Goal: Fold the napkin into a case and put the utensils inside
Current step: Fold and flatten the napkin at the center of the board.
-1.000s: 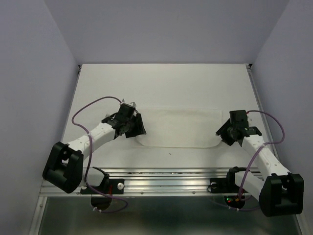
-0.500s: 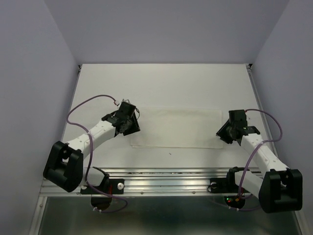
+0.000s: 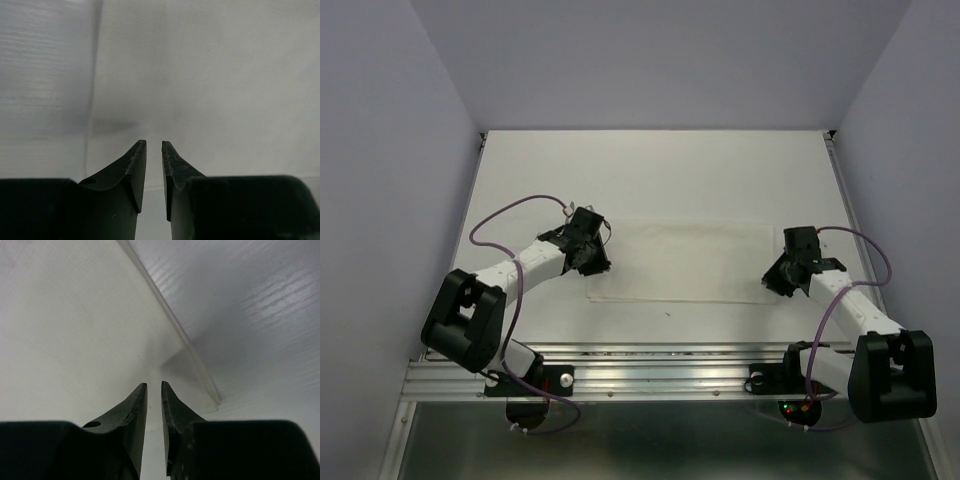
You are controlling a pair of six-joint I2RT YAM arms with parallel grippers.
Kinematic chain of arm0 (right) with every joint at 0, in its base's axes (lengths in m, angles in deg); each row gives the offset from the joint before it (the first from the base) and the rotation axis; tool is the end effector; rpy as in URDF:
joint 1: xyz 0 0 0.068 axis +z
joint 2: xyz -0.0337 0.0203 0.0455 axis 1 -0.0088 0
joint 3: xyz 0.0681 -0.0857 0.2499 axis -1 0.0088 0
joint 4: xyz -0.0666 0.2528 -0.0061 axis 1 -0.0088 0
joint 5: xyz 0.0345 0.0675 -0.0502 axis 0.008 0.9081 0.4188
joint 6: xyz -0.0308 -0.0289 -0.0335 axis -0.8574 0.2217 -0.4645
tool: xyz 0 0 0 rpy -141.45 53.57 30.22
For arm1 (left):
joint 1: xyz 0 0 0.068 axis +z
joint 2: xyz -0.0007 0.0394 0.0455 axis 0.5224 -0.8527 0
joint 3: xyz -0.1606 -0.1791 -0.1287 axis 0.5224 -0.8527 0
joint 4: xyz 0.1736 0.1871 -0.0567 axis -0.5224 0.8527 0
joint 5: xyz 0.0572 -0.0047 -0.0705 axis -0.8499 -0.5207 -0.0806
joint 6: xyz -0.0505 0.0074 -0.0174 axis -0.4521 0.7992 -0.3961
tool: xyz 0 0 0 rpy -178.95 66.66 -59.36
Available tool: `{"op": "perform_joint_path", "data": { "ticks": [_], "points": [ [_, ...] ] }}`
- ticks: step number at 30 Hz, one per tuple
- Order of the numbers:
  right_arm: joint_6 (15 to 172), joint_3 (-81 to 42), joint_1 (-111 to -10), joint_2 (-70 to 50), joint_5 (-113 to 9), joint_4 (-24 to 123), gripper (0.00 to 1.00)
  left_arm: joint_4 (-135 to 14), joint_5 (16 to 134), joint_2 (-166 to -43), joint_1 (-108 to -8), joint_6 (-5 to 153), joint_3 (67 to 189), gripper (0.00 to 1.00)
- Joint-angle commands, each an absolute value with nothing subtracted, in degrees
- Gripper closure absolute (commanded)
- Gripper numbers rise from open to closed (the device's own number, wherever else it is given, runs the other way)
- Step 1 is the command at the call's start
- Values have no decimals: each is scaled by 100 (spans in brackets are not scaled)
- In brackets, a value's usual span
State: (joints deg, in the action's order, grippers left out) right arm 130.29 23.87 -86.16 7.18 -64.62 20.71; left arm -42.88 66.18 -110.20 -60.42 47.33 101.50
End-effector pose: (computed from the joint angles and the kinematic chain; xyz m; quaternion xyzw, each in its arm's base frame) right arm 0.1967 0.0080 0.1767 0.3457 0.9038 0.0575 0.2457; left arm 0.2469 -0.1361 0.1956 -0.0765 0.9401 -0.1806 0.2788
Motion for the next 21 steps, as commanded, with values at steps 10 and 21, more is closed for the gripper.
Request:
{"op": "perform_joint_path", "data": {
  "ticks": [10, 21],
  "points": [
    [13086, 2299, -8668, 18, -7110, 2381, 72, -4561, 7001, -11477, -6094, 4815, 10057, 68],
    [12876, 2158, -8668, 772, -7286, 2381, 52, -4483, 6765, -11029, -6094, 4762, 10127, 63]
  ]
}}
